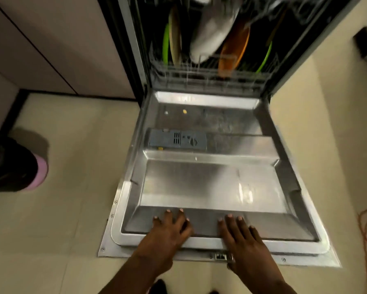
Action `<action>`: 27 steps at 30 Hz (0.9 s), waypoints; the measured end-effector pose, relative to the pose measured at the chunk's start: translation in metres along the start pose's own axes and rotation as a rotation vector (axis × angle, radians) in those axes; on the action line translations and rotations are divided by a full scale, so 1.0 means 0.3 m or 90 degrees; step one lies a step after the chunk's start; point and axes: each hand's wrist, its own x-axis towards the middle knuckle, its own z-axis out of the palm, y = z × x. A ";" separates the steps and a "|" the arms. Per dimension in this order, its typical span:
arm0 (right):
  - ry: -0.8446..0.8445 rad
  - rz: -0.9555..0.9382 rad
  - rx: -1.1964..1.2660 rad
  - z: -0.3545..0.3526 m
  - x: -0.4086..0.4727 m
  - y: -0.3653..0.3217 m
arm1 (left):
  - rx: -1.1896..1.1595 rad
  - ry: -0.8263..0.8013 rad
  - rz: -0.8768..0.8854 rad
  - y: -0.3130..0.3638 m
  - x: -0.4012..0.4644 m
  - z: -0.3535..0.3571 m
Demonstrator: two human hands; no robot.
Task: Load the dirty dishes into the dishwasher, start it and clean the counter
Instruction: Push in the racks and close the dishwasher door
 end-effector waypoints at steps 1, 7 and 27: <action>-0.022 -0.016 -0.015 -0.101 -0.010 -0.001 | -0.014 -0.009 0.021 -0.028 -0.025 -0.089; -0.088 -0.081 -0.049 -0.762 -0.089 -0.005 | -0.067 0.023 0.063 -0.126 -0.216 -0.648; 0.378 0.055 -0.279 -1.925 0.281 0.202 | 0.115 0.540 -0.236 -0.476 -0.177 -1.694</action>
